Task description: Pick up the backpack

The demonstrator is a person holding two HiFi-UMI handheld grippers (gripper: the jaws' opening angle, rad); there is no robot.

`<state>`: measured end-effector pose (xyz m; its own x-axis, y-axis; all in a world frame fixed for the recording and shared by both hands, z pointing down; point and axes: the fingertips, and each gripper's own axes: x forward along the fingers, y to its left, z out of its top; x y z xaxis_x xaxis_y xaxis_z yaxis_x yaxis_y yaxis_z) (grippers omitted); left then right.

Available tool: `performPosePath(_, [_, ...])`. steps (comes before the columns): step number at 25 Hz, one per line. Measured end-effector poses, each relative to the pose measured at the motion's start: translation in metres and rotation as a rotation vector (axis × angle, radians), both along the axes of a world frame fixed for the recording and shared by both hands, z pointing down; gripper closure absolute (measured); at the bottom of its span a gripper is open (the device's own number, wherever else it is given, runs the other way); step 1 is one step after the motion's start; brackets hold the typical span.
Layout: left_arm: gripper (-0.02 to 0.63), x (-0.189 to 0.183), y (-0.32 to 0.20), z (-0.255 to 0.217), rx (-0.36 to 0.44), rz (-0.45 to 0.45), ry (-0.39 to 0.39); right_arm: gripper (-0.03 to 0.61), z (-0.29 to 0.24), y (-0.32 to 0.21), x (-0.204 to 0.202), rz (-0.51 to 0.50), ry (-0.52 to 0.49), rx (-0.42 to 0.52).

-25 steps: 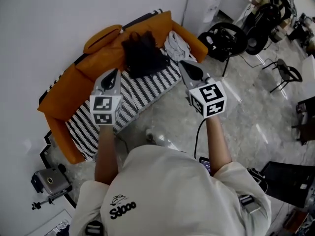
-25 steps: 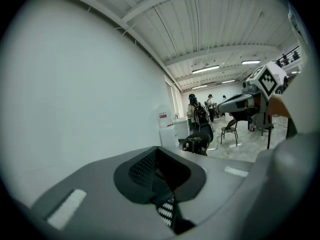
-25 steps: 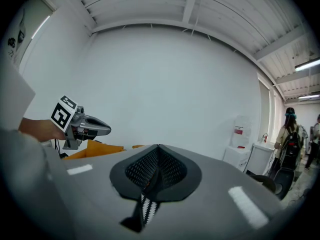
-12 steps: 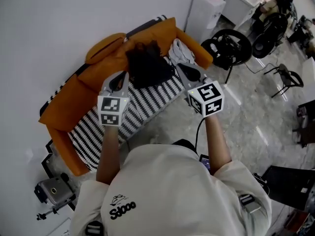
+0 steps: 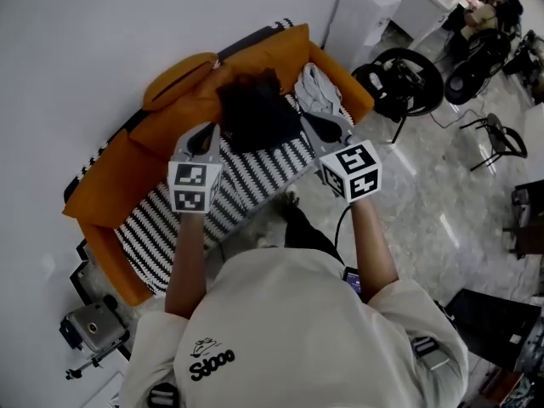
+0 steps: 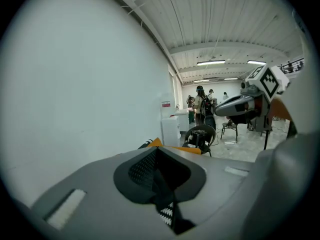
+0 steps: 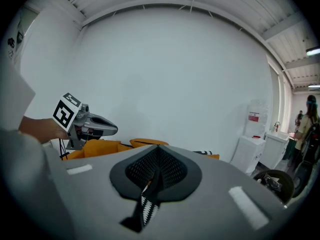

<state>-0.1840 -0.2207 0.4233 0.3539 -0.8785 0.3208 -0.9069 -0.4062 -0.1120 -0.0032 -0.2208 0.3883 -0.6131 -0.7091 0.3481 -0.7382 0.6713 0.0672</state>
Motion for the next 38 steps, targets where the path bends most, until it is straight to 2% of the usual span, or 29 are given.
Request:
performPosePath(5, [0.595,0.002,-0.055,0.023,-0.055,0.001,-0.019,0.570,0.029,-0.060,-0.006,-0.031,0.010,-0.047])
performPosePath(7, [0.560,0.004,-0.080,0.034,-0.077,0.000,-0.031,0.550,0.045,-0.084,-0.008,-0.051,0.028,-0.074])
performPosePath(12, [0.557,0.011,-0.144,0.044,-0.106,0.002,-0.073,0.521,0.087,-0.142,-0.010,-0.089,0.065,-0.158])
performPosePath(17, [0.523,0.016,-0.198,0.080,-0.206,0.014,-0.089,0.484,0.131,-0.190,-0.013,-0.097,0.060,-0.254])
performPosePath(23, [0.491,0.021,-0.239,0.128,-0.325,0.025,-0.099,0.449,0.180,-0.228,-0.016,-0.123,0.052,-0.379])
performPosePath(31, [0.466,0.018,-0.287,0.189,-0.439,0.020,-0.096,0.390,0.248,-0.273,-0.037,-0.178,0.091,-0.492])
performPosePath(38, [0.449,0.016,-0.312,0.230,-0.510,0.007,-0.102,0.321,0.310,-0.292,-0.048,-0.184,0.125,-0.604])
